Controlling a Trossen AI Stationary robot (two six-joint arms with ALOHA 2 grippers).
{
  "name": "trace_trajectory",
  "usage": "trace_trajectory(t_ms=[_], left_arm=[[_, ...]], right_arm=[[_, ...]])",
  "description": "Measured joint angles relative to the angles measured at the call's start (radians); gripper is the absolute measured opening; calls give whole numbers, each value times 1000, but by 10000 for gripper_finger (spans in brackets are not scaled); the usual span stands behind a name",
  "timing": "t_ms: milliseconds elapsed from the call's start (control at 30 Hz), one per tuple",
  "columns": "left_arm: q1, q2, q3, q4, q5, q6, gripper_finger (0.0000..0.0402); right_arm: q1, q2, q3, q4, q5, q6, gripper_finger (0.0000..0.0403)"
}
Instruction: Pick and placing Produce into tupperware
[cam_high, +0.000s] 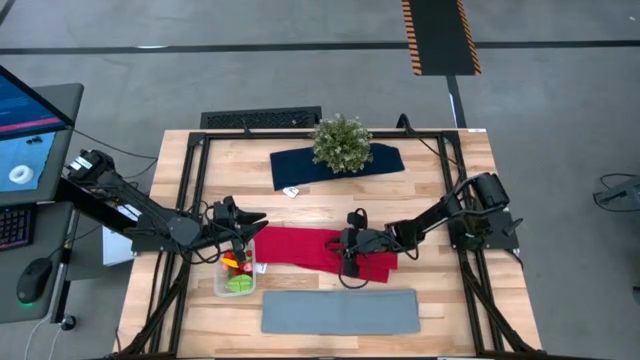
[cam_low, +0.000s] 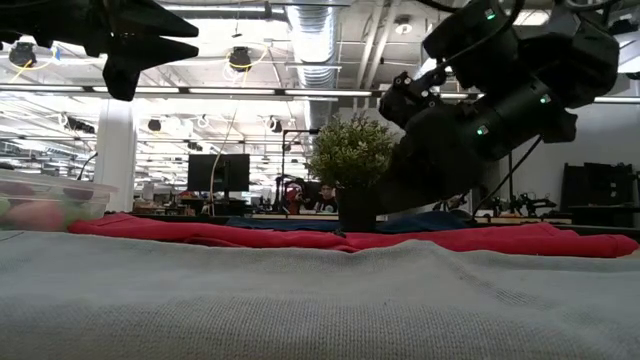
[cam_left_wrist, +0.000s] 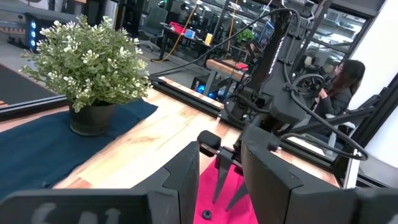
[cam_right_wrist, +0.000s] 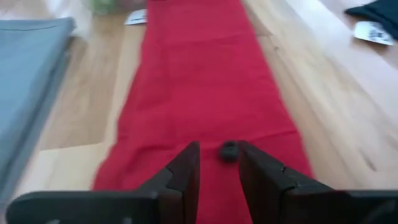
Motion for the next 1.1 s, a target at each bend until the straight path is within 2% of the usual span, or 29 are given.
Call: trace_trajectory(t_ms=[200, 800, 1100], left_arm=[[0, 0, 0, 0, 0, 0, 110], [0, 0, 0, 0, 0, 0, 110], [0, 0, 0, 0, 0, 0, 110]], right_arm=[[-29, 0, 0, 3, -1, 2, 127], [-22, 0, -1, 21, -26, 38, 127], [-35, 0, -1, 4, -27, 61, 138]])
